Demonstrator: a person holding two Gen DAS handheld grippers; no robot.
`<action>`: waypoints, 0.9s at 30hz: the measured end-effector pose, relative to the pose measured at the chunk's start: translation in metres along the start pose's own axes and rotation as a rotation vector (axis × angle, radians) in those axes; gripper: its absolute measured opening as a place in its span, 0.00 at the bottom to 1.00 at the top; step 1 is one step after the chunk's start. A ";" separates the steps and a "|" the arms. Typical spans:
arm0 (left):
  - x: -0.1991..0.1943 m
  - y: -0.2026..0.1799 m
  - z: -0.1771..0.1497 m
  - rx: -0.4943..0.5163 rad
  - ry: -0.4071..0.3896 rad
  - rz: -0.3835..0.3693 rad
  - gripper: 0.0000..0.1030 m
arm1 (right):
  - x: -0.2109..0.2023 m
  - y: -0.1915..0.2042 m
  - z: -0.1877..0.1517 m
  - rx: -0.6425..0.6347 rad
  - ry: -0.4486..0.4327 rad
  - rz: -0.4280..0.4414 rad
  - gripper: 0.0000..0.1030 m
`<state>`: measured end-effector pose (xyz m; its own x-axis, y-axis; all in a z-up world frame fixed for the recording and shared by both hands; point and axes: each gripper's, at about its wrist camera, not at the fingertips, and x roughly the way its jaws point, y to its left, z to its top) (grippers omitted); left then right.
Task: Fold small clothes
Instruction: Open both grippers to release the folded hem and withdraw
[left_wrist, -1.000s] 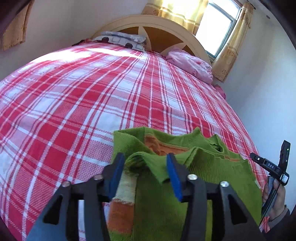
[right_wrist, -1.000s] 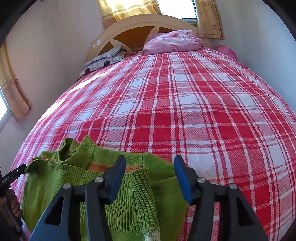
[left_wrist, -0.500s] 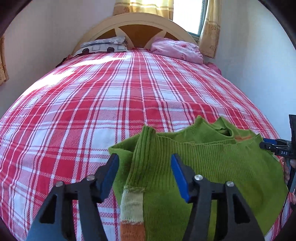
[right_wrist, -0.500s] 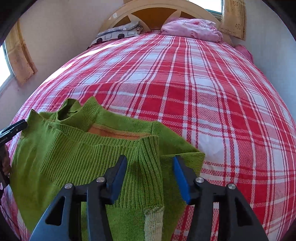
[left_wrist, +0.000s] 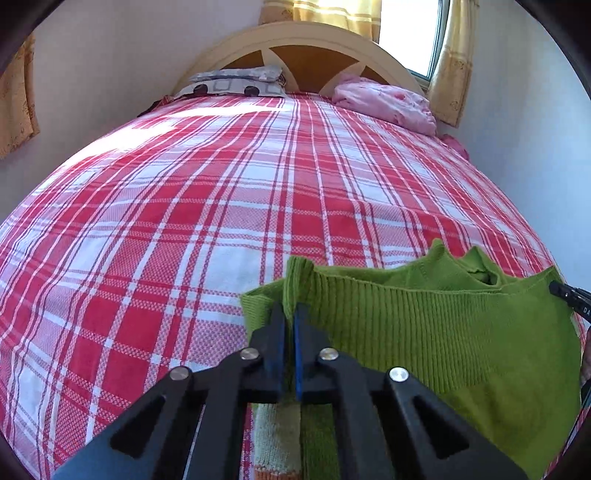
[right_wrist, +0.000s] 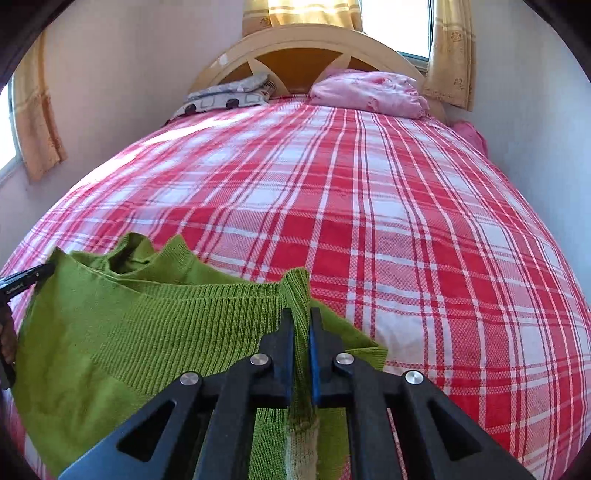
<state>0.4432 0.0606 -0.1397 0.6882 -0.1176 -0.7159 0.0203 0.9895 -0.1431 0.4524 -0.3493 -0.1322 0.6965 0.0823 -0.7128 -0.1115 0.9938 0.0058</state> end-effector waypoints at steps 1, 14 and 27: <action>0.001 0.001 0.001 -0.015 0.001 -0.005 0.05 | 0.005 0.000 -0.001 -0.001 0.009 -0.010 0.06; -0.046 -0.005 -0.013 0.012 -0.083 0.063 0.53 | -0.061 -0.004 -0.025 0.011 -0.025 0.017 0.55; -0.076 -0.019 -0.111 0.152 0.059 0.120 0.72 | -0.105 0.043 -0.157 -0.057 0.069 0.114 0.55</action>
<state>0.3101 0.0414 -0.1589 0.6484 0.0017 -0.7613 0.0533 0.9974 0.0476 0.2631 -0.3270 -0.1672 0.6272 0.1871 -0.7561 -0.2284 0.9722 0.0511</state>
